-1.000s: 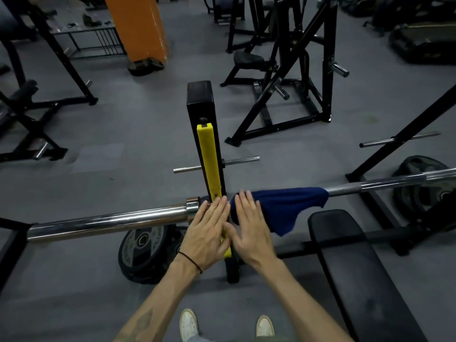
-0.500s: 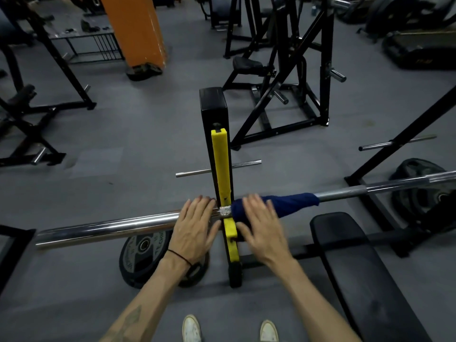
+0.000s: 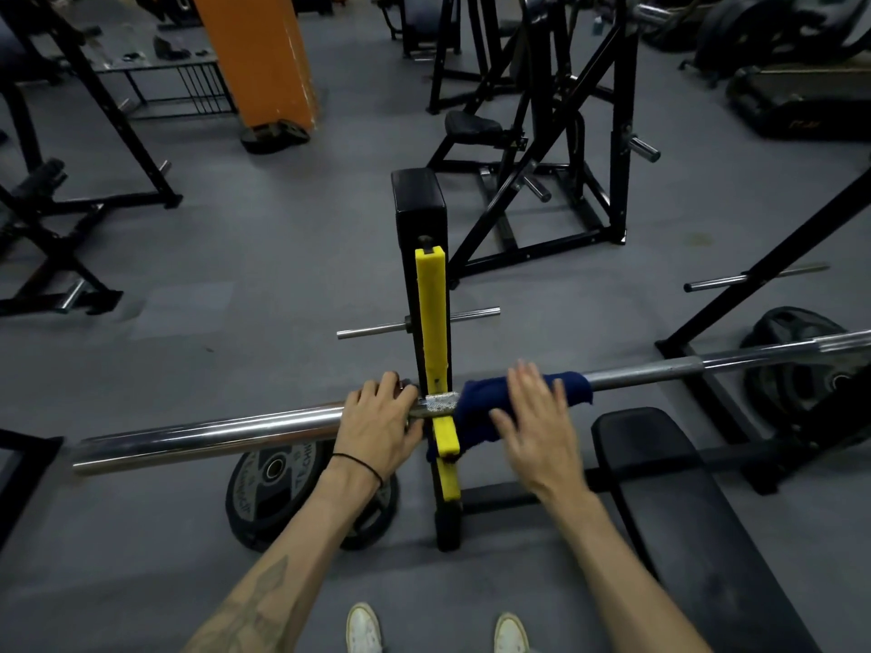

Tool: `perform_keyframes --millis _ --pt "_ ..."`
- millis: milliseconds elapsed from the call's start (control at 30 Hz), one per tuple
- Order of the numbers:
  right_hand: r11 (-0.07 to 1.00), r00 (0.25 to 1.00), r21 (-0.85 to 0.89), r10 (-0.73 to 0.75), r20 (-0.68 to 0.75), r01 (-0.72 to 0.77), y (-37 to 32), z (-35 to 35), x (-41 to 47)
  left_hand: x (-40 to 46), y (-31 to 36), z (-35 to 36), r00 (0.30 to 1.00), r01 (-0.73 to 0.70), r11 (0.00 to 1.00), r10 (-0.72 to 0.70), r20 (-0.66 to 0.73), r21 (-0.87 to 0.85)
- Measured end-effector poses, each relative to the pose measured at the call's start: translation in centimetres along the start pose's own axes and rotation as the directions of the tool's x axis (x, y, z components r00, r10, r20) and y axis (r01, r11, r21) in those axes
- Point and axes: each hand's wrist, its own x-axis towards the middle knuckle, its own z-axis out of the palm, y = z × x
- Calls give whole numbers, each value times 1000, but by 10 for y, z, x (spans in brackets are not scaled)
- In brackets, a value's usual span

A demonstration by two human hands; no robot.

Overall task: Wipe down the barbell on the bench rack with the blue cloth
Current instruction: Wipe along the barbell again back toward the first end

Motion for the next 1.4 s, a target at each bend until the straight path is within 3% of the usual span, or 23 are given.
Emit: perform_keyframes --millis 100,200,333,433,567,700,733,833,900,967,1033,1100,1167,1300,1400 --pt "986 983 18 166 -73 -165 19 -8 4 2 9 -3 998 51 997 -53 29 51" --pt "955 959 138 274 -71 -263 -22 1 6 4 17 -3 991 97 991 -105 83 93" --pt "990 996 134 -47 76 37 -71 22 -6 12 13 -1 983 99 991 -111 144 91" --pt "983 980 0 -186 77 186 -31 12 -1 21 12 -8 982 36 995 -53 179 97" --pt "999 998 -30 40 -47 -41 28 -8 -2 31 8 -14 974 13 999 -25 225 53" --pt "959 958 114 270 -94 -259 -9 1 4 46 -1 -17 943 -1 1000 -7 334 26" --pt "958 961 131 266 -74 -255 -27 7 6 49 -3 -18 933 -2 1000 -6 360 23" --pt "996 999 88 -18 43 14 -72 27 -1 56 -7 -18 904 9 1000 0 427 -20" --pt "986 984 65 -158 78 153 -59 25 -1 56 -7 -21 890 22 998 6 455 -56" --pt "988 988 -23 -149 38 150 -22 16 3 54 -8 -21 905 -2 999 22 424 -47" --pt "998 999 -56 7 -52 -10 10 3 3 47 -9 -18 936 -21 999 32 351 -36" --pt "982 976 4 189 -107 -190 5 1 4 38 -10 -14 964 22 997 -1 265 -76" --pt "956 956 111 282 -86 -272 -33 9 11 34 -8 -12 979 34 995 -14 202 -98" --pt "997 998 72 -24 59 20 -52 17 6 28 -14 -6 995 -16 989 30 91 -145" --pt "999 1000 -35 -14 -26 13 0 3 8 19 -29 0 994 -93 980 101 31 -177"
